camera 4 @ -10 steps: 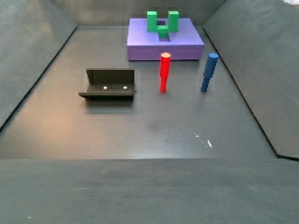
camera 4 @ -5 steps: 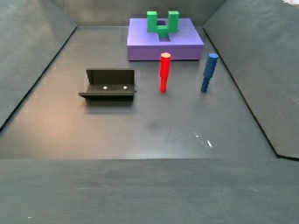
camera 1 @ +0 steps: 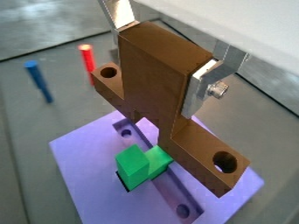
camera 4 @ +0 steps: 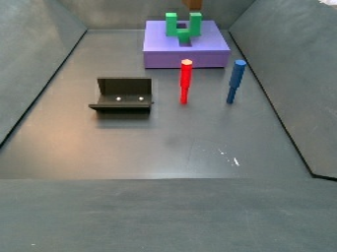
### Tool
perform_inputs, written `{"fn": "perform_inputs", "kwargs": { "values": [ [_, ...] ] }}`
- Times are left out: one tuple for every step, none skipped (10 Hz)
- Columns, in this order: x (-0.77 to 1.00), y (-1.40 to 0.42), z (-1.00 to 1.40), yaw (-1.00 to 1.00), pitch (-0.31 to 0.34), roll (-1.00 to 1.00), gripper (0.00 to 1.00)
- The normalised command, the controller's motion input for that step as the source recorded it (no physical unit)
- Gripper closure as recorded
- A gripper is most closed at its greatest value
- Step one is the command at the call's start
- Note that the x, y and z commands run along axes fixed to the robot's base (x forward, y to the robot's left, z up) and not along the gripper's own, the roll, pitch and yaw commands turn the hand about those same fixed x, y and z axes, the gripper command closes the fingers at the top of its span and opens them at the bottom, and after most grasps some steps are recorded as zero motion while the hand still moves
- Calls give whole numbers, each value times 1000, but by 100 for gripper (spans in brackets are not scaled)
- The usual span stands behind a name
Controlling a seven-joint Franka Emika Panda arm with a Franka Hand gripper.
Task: Pick up the brown object. Move up. Move to above the board. Insert the brown object.
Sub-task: Insert the brown object.
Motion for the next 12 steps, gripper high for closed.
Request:
{"fn": "perform_inputs", "kwargs": {
  "values": [
    [46, -66, -309, -837, -50, -123, 100],
    [246, -46, -306, -740, -1, -133, 100],
    [294, -11, -174, -580, 0, -57, 100],
    [123, 0, 0, -109, 44, 14, 100],
    [0, 0, -94, 0, -9, 0, 100],
    [-54, 0, -129, 0, -43, 0, 100],
    [-134, 0, -146, 0, -90, 0, 100],
    [-143, 0, -200, 97, -99, 36, 100],
    [0, -3, -194, 323, -76, 94, 100],
    [0, 0, -237, 369, -54, 116, 100],
    [0, 0, -240, 429, -69, 117, 100],
    [14, -23, -186, 349, -47, 81, 100]
  ]
}}
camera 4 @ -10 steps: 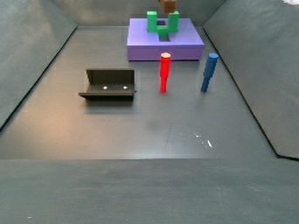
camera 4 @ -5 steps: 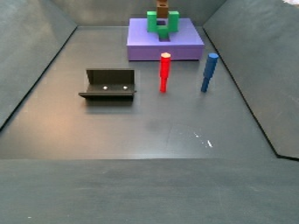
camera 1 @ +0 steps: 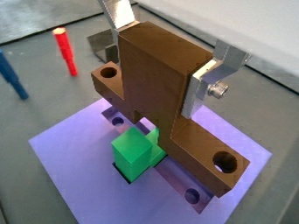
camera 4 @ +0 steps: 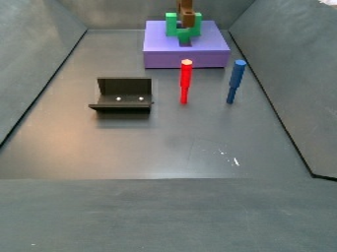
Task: Pick up the brown object. Move up. Move to above the board. Insert the brown object.
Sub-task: Insert the brown object.
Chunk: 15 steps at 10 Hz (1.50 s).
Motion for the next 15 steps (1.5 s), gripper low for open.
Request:
{"fn": "perform_inputs", "kwargs": {
  "values": [
    [3, -80, -123, 74, -9, 99, 100],
    [0, -80, -137, 0, 0, 153, 100],
    [0, -54, -177, 0, 0, 183, 100],
    [37, -31, -194, 0, 0, 170, 100],
    [151, 0, -297, 0, 0, 180, 100],
    [177, 0, -271, 0, 0, 160, 100],
    [194, 0, -271, 0, 0, 160, 100],
    [154, 0, -340, 0, 0, 184, 100],
    [9, -6, -349, 0, -10, 190, 100],
    [-109, 0, -277, 0, -50, 120, 100],
    [-149, -6, -163, 0, -24, 43, 100],
    [0, -106, -151, 0, 0, 0, 100],
    [0, -131, -106, 0, 0, 0, 100],
    [0, -151, -94, 0, 0, -10, 100],
    [34, -137, -106, 0, 0, 0, 100]
  ]
}}
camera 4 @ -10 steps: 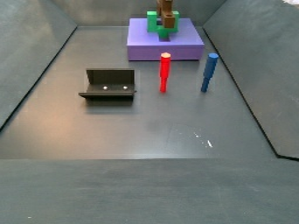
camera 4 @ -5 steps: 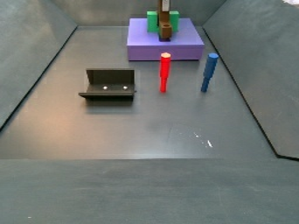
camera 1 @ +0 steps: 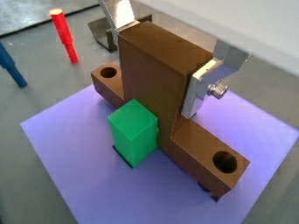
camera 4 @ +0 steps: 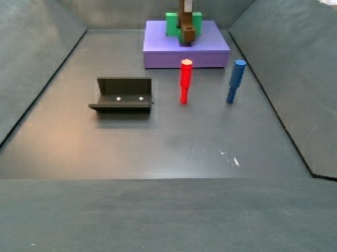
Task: Pick up the brown object. Move up. Move to above the board. Insert the brown object.
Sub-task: Insert the brown object.
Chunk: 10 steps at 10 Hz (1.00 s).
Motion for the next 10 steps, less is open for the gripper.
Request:
{"fn": "perform_inputs", "kwargs": {
  "values": [
    [86, -69, -180, 0, 0, 0, 100],
    [77, -6, -251, 0, 0, 0, 100],
    [17, 0, -354, 0, 0, 70, 100],
    [157, 0, -311, 0, 0, 67, 100],
    [220, 0, -286, -23, 40, 63, 100],
    [237, 26, -351, -151, 87, 93, 100],
    [280, 6, -337, -171, 94, 120, 100],
    [217, 0, -303, -203, 86, 113, 100],
    [189, -9, -251, -217, 89, 81, 100],
    [189, -26, -240, -223, 90, 24, 100]
  ]
}}
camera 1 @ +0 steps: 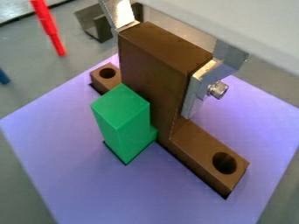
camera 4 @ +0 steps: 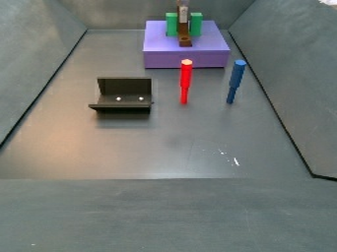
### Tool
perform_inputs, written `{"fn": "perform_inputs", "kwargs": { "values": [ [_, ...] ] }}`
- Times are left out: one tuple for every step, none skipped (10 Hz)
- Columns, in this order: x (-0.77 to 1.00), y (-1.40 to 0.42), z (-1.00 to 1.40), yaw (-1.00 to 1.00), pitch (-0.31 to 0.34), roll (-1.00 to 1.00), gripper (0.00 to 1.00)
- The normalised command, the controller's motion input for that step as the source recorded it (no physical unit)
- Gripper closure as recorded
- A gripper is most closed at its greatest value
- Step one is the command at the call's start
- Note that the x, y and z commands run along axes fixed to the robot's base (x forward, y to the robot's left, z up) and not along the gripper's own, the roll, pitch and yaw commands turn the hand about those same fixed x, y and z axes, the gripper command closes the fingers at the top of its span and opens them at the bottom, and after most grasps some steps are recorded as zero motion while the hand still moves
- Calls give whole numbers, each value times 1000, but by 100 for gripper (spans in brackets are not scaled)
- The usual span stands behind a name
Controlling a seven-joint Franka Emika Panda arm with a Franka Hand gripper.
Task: Pick up the brown object. Move up. Move to above the board. Insert the brown object.
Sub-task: Insert the brown object.
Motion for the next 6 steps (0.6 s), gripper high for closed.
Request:
{"fn": "perform_inputs", "kwargs": {
  "values": [
    [140, -20, -314, -211, 59, 9, 100],
    [117, 0, -454, -189, 0, 13, 100],
    [100, 0, -463, -163, 0, 0, 100],
    [31, 17, -371, -117, -47, -46, 100],
    [0, 69, -211, -11, -71, -60, 100],
    [0, 0, 0, 0, 0, 0, 100]
  ]
}}
